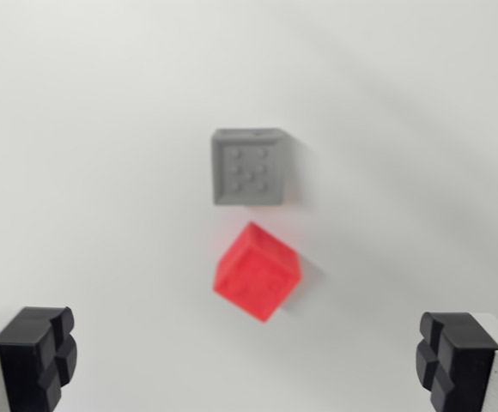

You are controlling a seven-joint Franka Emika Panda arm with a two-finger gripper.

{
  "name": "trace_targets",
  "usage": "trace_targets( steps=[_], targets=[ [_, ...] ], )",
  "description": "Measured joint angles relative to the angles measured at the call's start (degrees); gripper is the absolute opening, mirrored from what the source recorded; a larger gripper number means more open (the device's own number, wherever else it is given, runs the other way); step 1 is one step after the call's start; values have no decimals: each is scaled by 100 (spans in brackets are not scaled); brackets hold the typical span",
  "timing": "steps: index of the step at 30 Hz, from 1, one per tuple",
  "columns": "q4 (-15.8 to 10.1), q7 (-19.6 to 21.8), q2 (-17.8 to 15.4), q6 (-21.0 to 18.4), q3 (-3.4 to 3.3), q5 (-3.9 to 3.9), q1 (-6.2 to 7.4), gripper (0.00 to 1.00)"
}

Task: Destack cube

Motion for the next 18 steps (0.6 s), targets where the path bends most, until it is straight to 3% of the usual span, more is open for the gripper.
trace_targets(
  steps=[18],
  targets=[
    [254,10,-202,-465,2,-10,0,100]
  ],
)
